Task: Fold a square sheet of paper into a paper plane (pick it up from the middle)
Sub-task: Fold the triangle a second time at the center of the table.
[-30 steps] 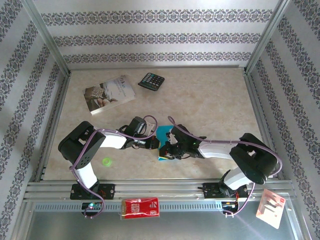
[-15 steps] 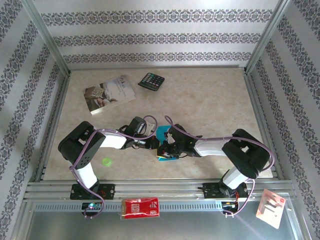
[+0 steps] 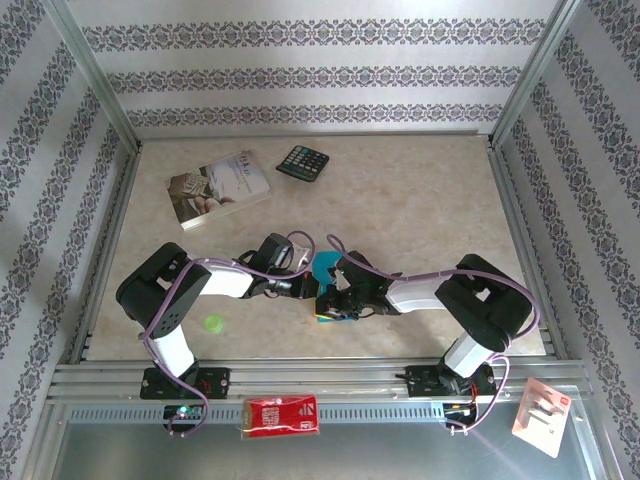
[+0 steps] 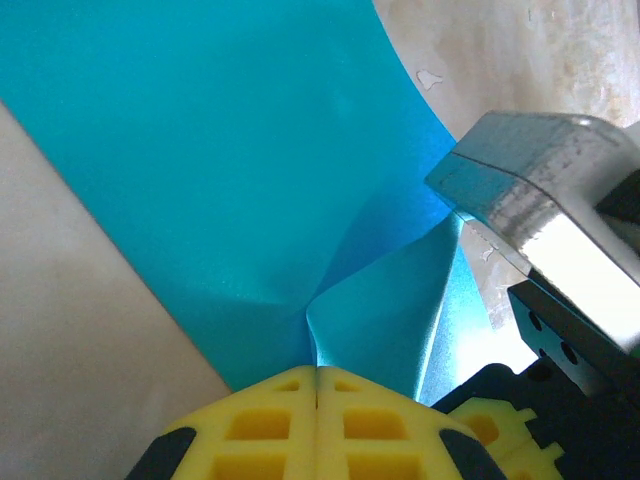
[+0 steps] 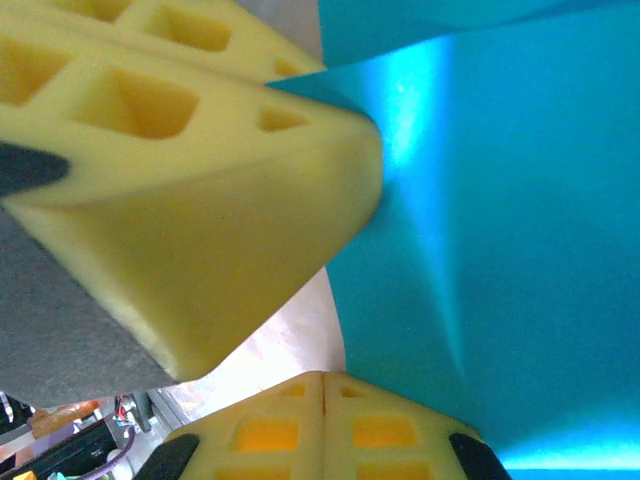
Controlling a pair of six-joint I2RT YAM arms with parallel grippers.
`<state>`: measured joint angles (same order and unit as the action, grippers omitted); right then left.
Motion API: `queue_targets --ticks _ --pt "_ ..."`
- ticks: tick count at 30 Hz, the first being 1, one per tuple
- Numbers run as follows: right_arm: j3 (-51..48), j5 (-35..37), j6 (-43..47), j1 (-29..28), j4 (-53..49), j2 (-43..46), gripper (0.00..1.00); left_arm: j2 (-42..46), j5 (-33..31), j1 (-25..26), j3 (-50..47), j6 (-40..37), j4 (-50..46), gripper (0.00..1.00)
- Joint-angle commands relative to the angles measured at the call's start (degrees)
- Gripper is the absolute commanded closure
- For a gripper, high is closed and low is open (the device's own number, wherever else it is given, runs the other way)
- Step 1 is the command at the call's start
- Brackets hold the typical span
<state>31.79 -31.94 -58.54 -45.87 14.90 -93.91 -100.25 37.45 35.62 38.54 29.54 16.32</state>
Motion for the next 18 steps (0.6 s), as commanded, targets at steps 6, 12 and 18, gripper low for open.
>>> queue_targets --ticks 6,12,18 --pt "-1.69 -0.21 0.26 0.16 -0.34 0.72 0.98 -2.99 -6.69 0.73 -0.87 -2.5 -8.78 1.0" --pt "-1.03 -0.23 -1.01 -0.66 -0.71 3.87 0.98 -3.17 -6.55 0.68 -0.84 -2.56 -8.82 1.0" --pt "-2.03 0.74 -1.3 -1.81 -0.24 2.37 0.98 -3.19 -6.63 0.68 -0.76 -2.63 -8.69 1.0"
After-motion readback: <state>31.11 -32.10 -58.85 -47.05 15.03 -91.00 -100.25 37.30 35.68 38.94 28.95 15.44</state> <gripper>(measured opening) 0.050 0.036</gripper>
